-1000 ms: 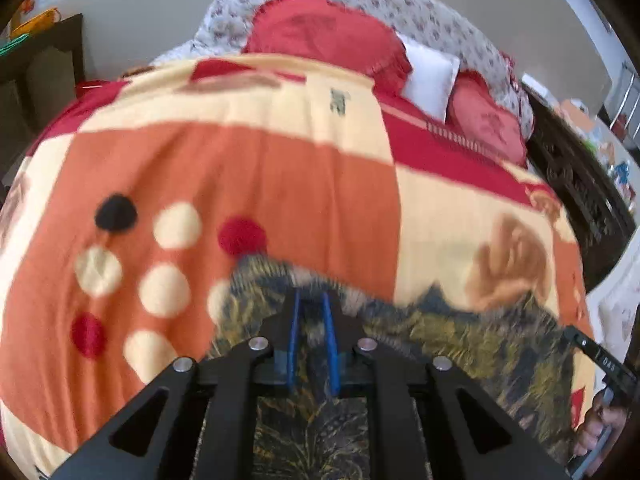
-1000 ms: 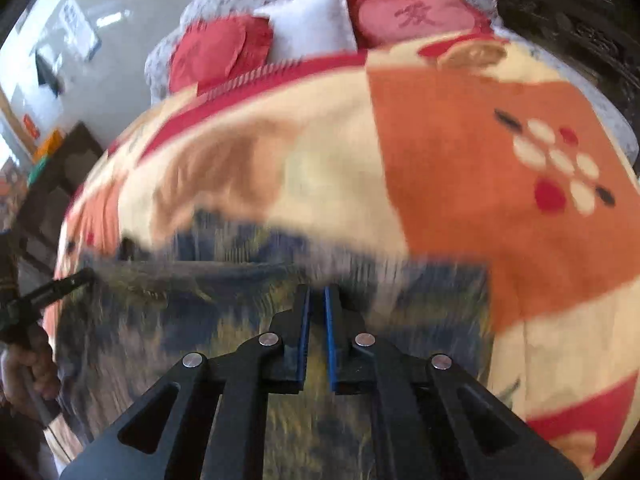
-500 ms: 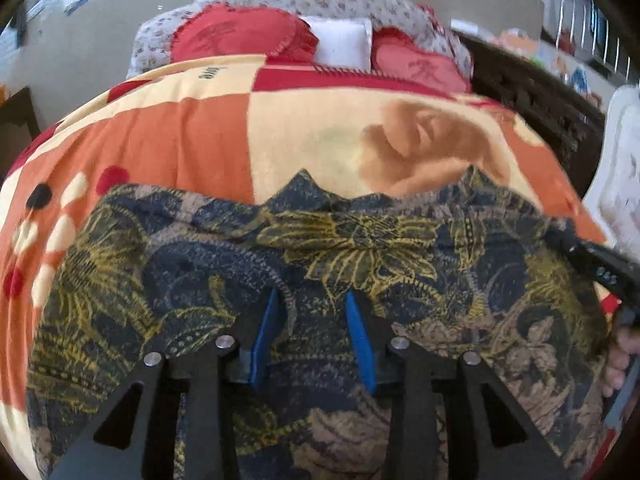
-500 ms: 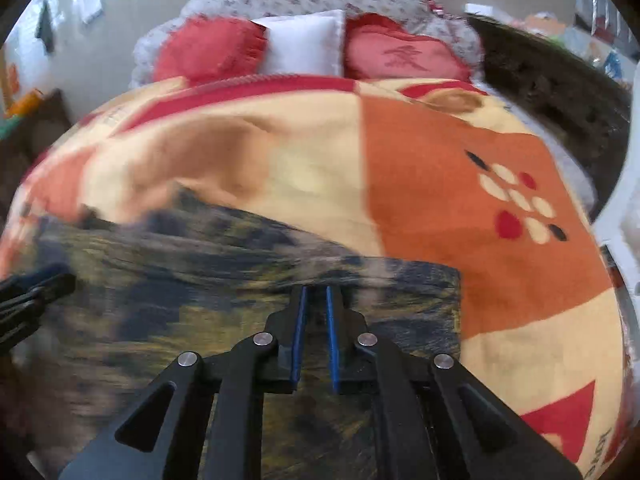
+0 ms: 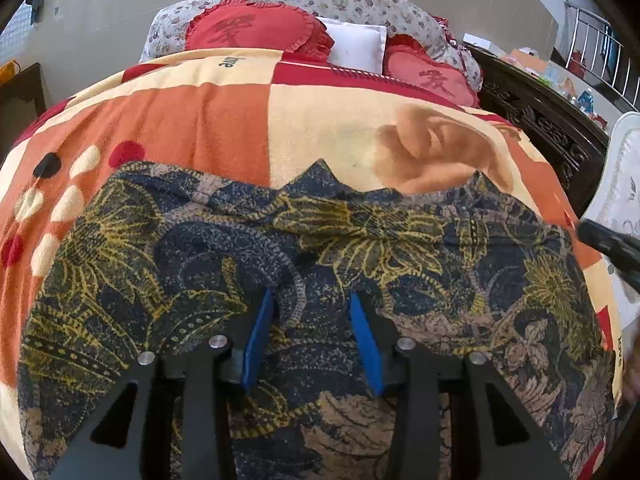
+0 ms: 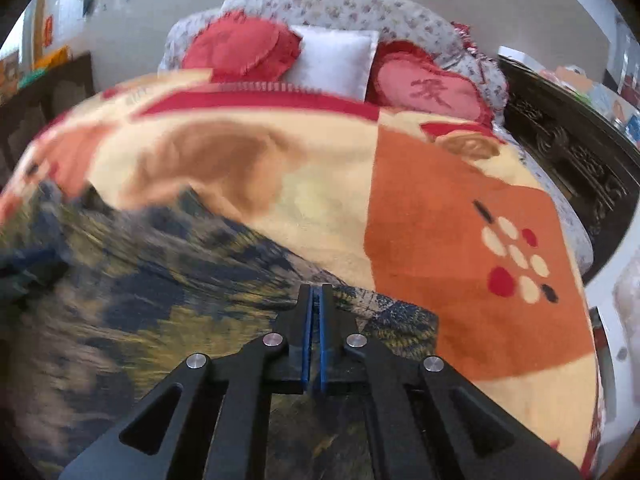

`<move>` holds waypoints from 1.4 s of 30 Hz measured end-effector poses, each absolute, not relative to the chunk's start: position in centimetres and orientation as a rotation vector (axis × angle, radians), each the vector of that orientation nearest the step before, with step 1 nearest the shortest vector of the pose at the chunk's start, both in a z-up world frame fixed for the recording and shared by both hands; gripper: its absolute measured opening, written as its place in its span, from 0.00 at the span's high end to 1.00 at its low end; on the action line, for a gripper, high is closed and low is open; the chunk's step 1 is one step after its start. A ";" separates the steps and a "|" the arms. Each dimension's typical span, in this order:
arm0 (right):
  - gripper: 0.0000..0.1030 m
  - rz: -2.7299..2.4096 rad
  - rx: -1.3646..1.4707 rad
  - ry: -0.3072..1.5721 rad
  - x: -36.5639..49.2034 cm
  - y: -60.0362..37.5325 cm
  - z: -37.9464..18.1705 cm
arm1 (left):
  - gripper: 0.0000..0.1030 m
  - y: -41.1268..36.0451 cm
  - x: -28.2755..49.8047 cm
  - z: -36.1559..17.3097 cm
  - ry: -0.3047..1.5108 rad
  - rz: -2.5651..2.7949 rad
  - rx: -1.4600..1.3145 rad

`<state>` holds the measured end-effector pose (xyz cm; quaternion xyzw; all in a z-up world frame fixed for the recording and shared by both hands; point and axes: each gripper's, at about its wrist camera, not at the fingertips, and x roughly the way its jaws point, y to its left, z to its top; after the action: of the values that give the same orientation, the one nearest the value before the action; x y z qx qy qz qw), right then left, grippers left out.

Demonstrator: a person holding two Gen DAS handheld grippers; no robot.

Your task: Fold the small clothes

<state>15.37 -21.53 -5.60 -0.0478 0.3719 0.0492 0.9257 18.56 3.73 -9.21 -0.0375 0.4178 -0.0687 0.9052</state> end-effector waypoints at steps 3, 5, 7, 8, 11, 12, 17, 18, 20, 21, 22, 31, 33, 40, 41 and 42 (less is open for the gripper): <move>0.74 0.150 -0.023 0.777 12.2 -19.7 -4.5 | 0.59 3.4 18.7 -9.3 0.863 -0.130 -0.056; 0.72 0.165 -0.021 0.810 10.1 -17.7 -5.7 | 0.59 3.2 18.8 -9.3 0.863 -0.122 -0.041; 0.69 0.170 -0.017 0.857 9.4 -16.7 -8.2 | 0.58 3.0 18.8 -9.3 0.862 -0.115 -0.031; 0.69 0.172 -0.005 0.901 9.5 -16.5 -10.1 | 0.58 2.9 18.7 -9.3 0.862 -0.114 -0.031; 0.68 0.187 0.035 0.819 8.8 -17.3 -11.1 | 0.58 3.0 18.7 -9.3 0.862 -0.115 -0.032; 0.68 0.185 0.043 0.817 8.8 -17.4 -11.1 | 0.58 2.9 18.7 -9.3 0.862 -0.112 -0.031; 0.67 0.166 0.024 0.797 8.7 -17.2 -11.4 | 0.57 2.7 18.8 -9.3 0.862 -0.107 -0.031; 0.67 0.167 0.028 0.797 8.8 -17.2 -11.3 | 0.57 2.6 18.9 -9.3 0.862 -0.108 -0.034; 0.67 0.166 0.033 0.795 8.9 -17.4 -11.3 | 0.57 2.6 18.9 -9.3 0.861 -0.107 -0.034; 0.67 0.163 0.027 0.794 8.8 -17.3 -11.3 | 0.57 2.7 18.9 -9.3 0.861 -0.106 -0.033; 0.67 0.160 0.022 0.793 8.8 -17.1 -11.3 | 0.57 2.7 18.9 -9.3 0.862 -0.107 -0.033; 0.67 0.145 -0.003 0.791 8.7 -16.7 -11.3 | 0.57 2.9 18.9 -9.2 0.863 -0.117 -0.051; 0.66 0.136 -0.020 0.790 8.6 -16.5 -11.3 | 0.57 3.0 18.9 -9.2 0.862 -0.116 -0.049; 0.66 0.128 -0.034 0.791 8.6 -16.3 -11.3 | 0.56 2.8 18.7 -9.2 0.861 -0.112 -0.046; 0.66 0.130 -0.031 0.791 8.6 -16.3 -11.4 | 0.54 2.8 18.8 -9.2 0.862 -0.116 -0.047; 0.66 0.133 -0.025 0.791 8.6 -16.4 -11.4 | 0.52 2.6 18.8 -9.2 0.864 -0.122 -0.044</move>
<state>8.60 -16.38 -11.37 -0.0121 0.3850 0.0646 0.9206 18.79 2.59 -9.22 -0.0212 0.4183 -0.0591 0.9061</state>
